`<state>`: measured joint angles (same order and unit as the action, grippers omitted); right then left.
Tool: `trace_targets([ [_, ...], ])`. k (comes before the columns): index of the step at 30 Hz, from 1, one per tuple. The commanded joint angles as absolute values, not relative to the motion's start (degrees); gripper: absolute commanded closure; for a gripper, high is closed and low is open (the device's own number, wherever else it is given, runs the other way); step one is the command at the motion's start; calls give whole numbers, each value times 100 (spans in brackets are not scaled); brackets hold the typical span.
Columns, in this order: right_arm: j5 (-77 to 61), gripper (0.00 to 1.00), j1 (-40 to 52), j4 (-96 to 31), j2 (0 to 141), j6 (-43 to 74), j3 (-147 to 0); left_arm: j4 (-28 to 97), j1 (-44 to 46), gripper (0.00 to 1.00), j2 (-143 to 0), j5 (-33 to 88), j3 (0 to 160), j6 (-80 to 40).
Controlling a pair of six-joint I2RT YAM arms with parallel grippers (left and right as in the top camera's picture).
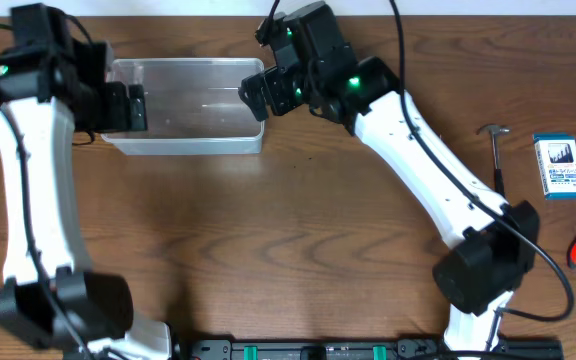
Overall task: Pack container
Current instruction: 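Move both grippers up to the clear box's left and right ends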
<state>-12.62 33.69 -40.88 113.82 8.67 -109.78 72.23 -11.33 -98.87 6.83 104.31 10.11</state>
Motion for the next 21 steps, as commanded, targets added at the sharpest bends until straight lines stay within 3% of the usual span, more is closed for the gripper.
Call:
trace_targets([
  [1, -1052, 1, 3393, -4051, 11454, 1363, -11091, 7347, -1162, 2, -10162, 572, 10481, 895],
  [9, -1076, 1, 3323, -4112, 11552, 2012, -11198, 6912, -1162, 2, -10254, 574, 10481, 895],
  [21, -1352, 2, 3291, -4740, 11917, 2084, -11201, 6571, -1219, 2, -10265, 355, 10481, 856],
])
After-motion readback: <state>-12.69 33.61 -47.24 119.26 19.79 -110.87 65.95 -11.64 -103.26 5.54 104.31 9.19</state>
